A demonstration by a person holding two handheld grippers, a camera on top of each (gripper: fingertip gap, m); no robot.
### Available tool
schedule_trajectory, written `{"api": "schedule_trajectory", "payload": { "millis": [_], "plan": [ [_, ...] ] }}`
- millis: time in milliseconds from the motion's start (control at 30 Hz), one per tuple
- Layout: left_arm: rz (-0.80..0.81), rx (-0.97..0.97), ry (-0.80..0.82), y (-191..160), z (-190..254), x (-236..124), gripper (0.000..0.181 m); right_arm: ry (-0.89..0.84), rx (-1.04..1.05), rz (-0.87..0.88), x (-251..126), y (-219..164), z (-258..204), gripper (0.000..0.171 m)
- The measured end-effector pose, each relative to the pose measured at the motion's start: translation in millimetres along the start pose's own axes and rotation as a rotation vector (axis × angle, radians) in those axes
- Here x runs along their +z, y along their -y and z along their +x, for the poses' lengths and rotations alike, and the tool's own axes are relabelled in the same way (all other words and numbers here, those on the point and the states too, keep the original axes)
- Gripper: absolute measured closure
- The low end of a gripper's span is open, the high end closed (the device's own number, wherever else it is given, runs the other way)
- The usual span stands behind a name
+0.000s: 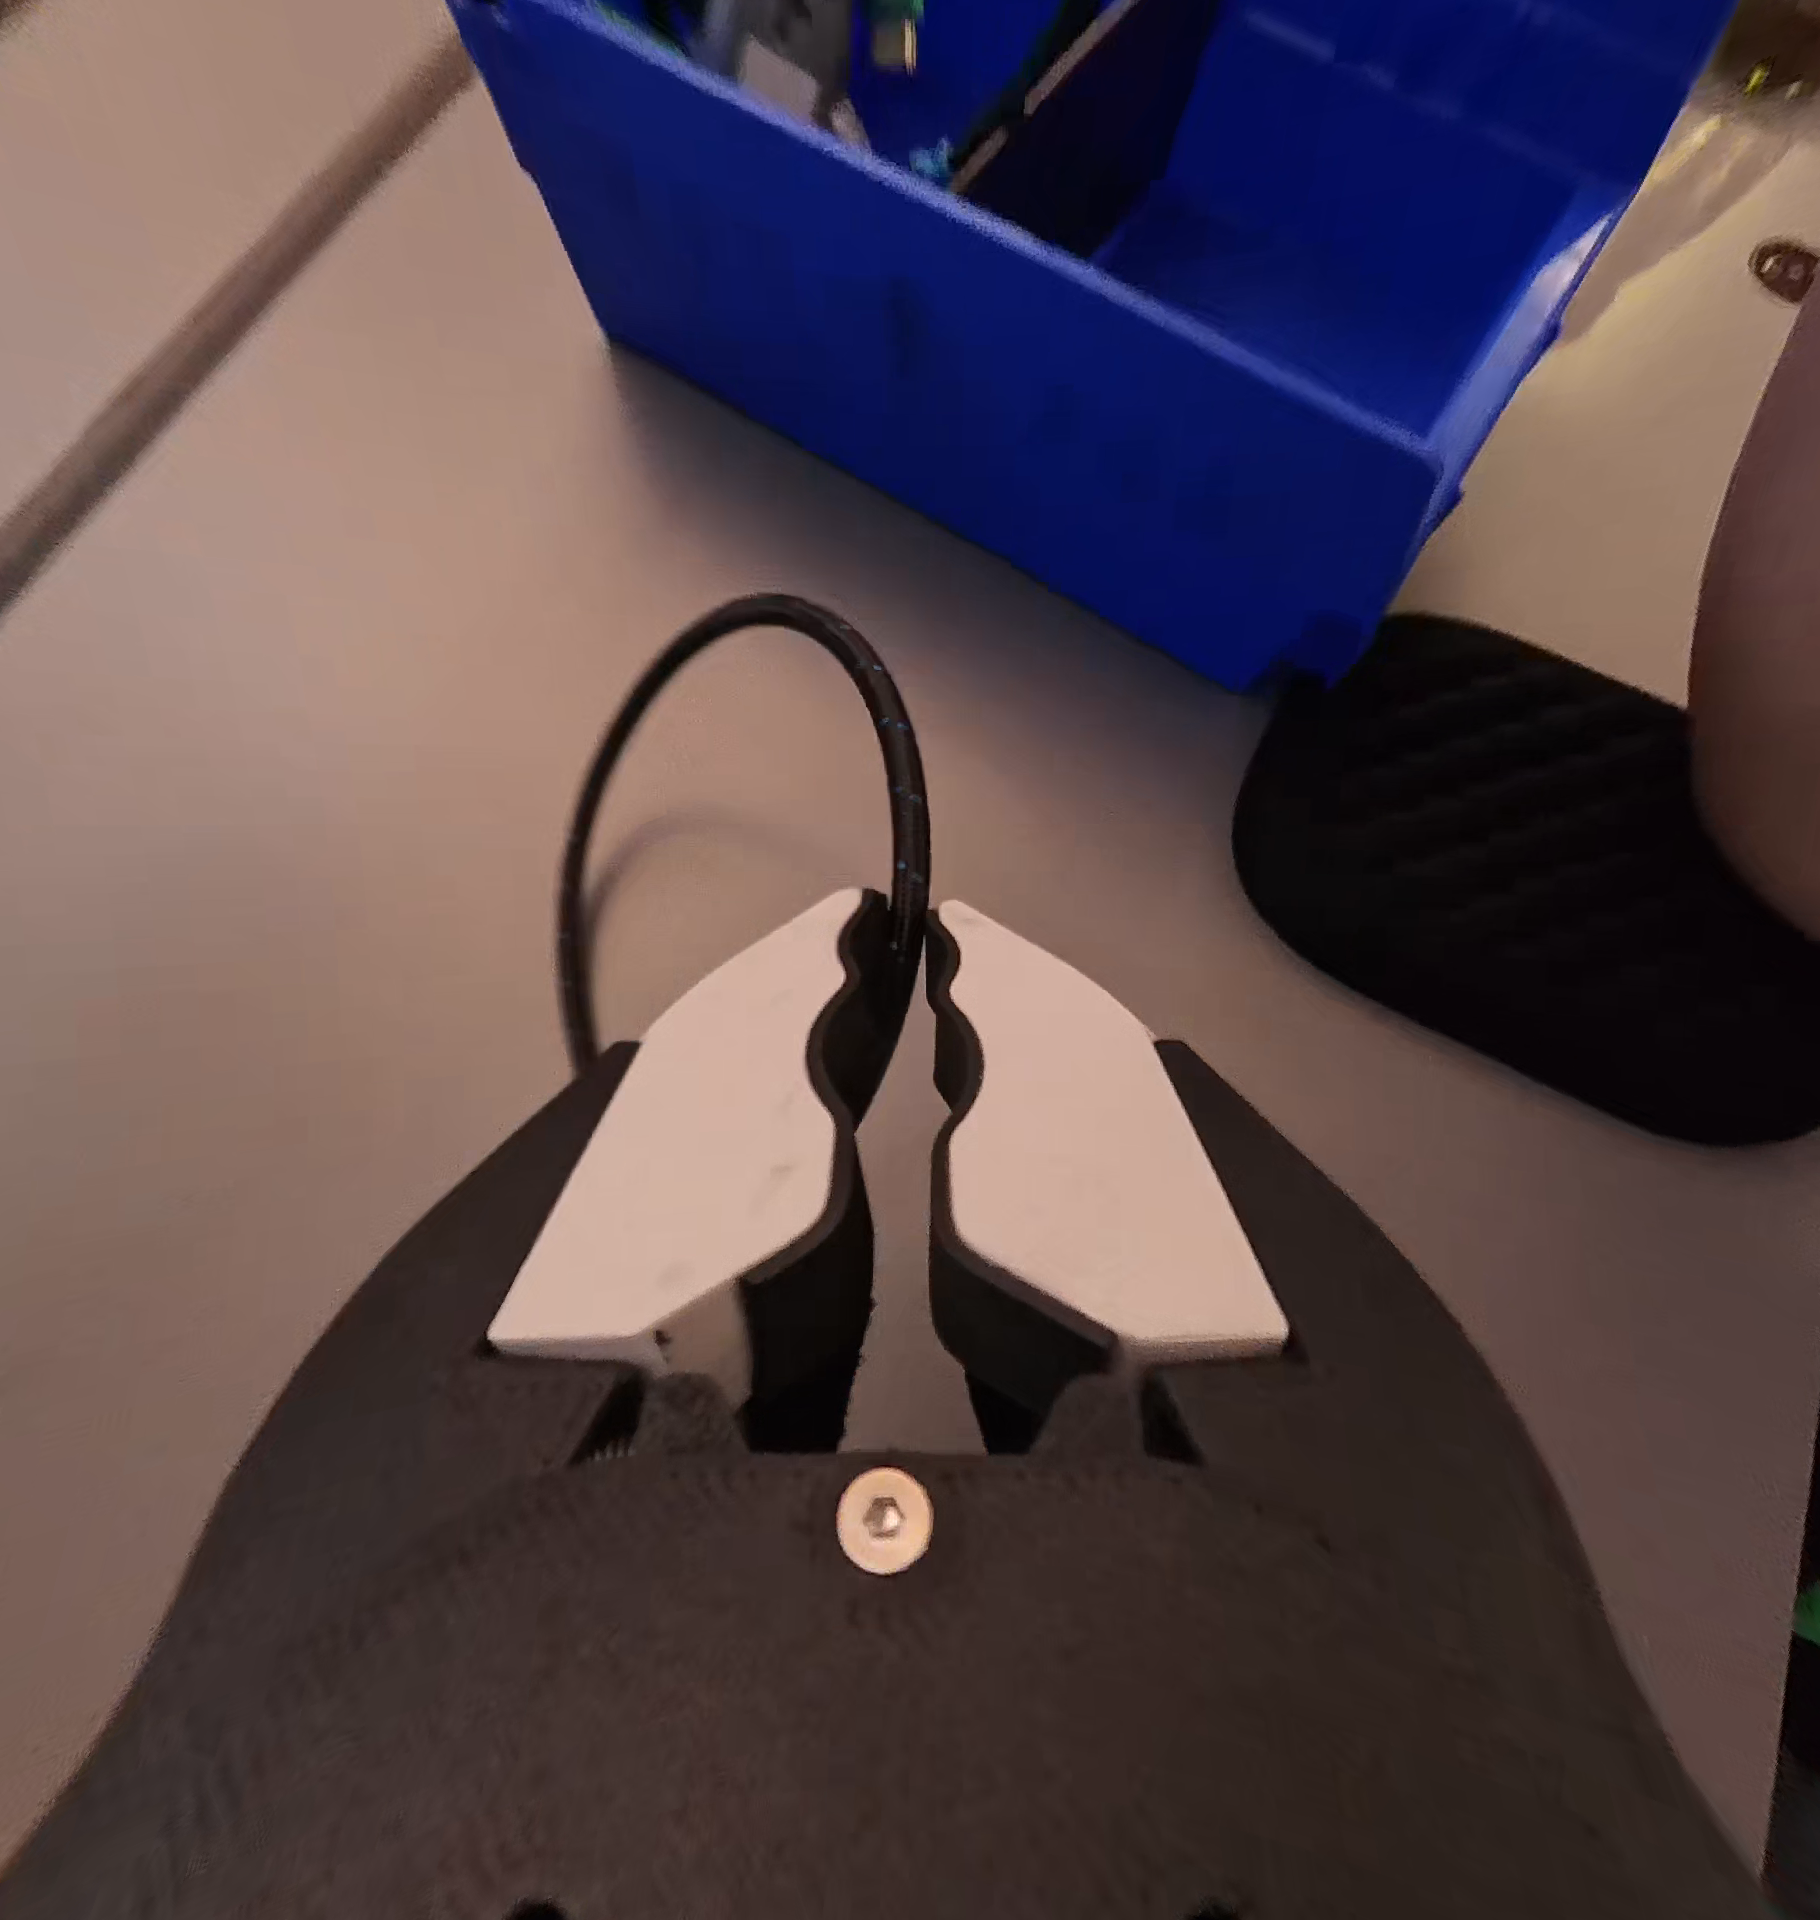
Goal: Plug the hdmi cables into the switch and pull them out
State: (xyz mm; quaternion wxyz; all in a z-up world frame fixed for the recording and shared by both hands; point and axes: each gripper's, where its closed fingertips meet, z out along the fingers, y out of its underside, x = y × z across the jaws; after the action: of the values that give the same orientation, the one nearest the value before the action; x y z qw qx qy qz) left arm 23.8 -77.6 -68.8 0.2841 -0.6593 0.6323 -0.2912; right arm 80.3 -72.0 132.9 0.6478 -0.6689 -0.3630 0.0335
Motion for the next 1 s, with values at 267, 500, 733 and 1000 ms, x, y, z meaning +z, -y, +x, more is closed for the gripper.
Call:
{"api": "schedule_trajectory", "payload": {
  "millis": [267, 500, 733, 1000],
  "plan": [
    [-0.053, -0.165, -0.178, -40, 26, 26, 0.151, 0.007, -0.001, -0.035, 6, -7, 0, 0.114],
    [0.134, -0.218, -0.086, -35, -28, -103, 0.134, -0.028, -0.001, -0.049, -6, -11, 6, 0.114],
    [-0.175, 0.107, 0.533, -133, -270, -287, 0.137, -0.046, 0.007, -0.071, 0, -17, 12, 0.114],
    [-0.603, 0.124, 0.383, -263, -341, -256, 0.153, -0.048, -0.012, -0.190, 23, -37, 10, 0.114]
  ]
}}
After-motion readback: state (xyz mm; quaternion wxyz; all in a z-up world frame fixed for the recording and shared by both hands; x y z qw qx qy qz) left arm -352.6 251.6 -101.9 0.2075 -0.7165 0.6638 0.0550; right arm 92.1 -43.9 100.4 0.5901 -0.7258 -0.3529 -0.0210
